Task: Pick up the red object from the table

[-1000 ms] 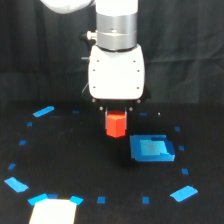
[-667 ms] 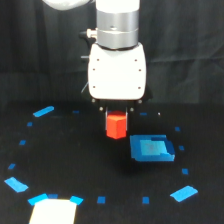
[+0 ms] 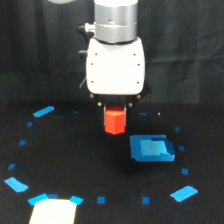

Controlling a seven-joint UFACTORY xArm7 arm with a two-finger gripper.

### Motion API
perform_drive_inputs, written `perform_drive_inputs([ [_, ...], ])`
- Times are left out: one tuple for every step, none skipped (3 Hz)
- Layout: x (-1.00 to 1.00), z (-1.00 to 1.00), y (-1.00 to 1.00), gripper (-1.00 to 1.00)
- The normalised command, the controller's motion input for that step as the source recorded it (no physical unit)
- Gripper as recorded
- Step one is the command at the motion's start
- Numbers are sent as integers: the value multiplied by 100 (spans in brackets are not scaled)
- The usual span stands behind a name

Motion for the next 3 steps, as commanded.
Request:
perform_drive_inputs([
  [-10,-1,9,-82],
  [13,-27,10,-100],
  [8,-19,14,-100],
])
